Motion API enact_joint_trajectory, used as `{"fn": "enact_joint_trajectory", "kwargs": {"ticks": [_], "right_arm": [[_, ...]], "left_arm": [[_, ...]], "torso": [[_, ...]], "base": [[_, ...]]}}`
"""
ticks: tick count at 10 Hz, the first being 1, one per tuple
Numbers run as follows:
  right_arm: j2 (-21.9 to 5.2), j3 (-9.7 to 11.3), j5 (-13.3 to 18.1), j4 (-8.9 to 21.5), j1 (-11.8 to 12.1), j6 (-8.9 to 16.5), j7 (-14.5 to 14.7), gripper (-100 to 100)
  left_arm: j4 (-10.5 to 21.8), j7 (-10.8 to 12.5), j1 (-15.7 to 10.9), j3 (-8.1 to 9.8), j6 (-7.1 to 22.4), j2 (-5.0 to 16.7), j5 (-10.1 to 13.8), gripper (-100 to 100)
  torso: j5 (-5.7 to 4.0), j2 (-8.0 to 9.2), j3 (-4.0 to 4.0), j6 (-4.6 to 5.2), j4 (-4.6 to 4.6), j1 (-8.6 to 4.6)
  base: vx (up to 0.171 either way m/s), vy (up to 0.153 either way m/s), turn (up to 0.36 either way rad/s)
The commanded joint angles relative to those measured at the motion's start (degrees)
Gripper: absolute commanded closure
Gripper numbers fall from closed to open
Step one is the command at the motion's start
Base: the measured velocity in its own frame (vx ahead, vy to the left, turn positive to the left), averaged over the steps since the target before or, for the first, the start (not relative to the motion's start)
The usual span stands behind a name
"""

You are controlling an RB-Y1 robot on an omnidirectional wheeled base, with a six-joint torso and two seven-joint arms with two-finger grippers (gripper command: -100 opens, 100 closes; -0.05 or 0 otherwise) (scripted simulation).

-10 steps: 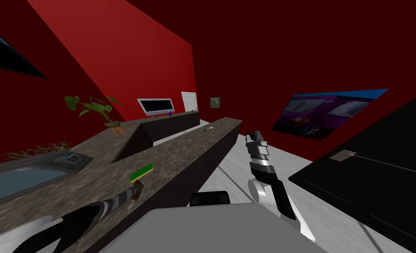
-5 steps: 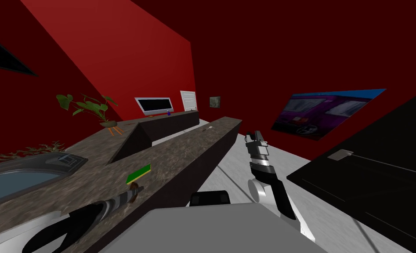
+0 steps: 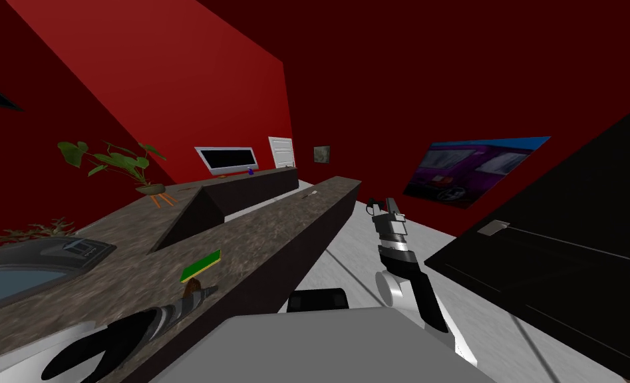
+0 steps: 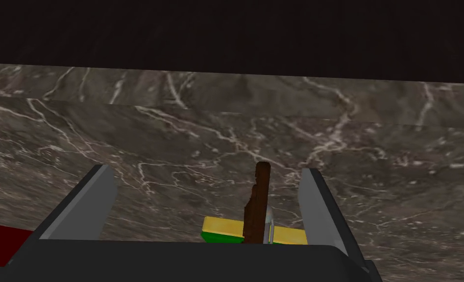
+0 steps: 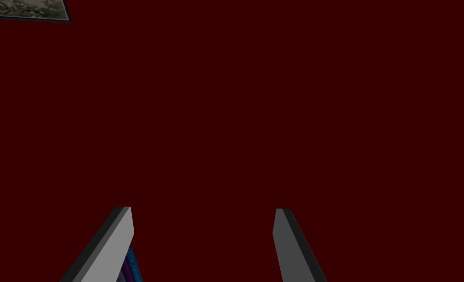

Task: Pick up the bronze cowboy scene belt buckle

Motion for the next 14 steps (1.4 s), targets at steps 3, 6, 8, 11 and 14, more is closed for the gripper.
{"fn": "enact_joint_trajectory", "kwargs": {"ticks": [3,6,8,11,14], "right_arm": [[0.0,0.0,0.0,0.0,0.0,0.0,0.0,0],[0.0,0.0,0.0,0.0,0.0,0.0,0.0,0],[0.0,0.0,0.0,0.0,0.0,0.0,0.0,0],[0.0,0.0,0.0,0.0,0.0,0.0,0.0,0],[0.0,0.0,0.0,0.0,0.0,0.0,0.0,0]], "left_arm": [[5.4,-0.4,-3.9,-6.00,-5.1,2.4,3.5,-100],[9.1,-0.4,-5.8,-10.53,-7.7,2.4,4.2,-100],[11.3,-0.6,-8.2,-12.89,-10.4,4.5,6.5,-100],[15.0,-0.6,-10.2,-17.70,-12.8,4.5,7.5,-100],[18.8,-0.9,-14.3,-21.88,-16.4,6.5,10.9,-100]], "torso": [[0.05,-0.05,-0.03,-0.02,-0.01,0.22],[0.07,-0.01,-0.02,-0.08,-0.04,0.12],[0.38,0.12,0.00,-0.31,-0.14,0.47],[0.67,-0.03,-0.09,-0.05,-0.14,0.50],[0.70,-0.10,-0.14,0.02,-0.17,0.54]], "base": [[-0.011,-0.032,-0.040],[-0.010,-0.042,-0.034],[-0.009,-0.030,-0.049],[-0.020,-0.045,-0.037],[-0.015,-0.046,-0.080]]}}
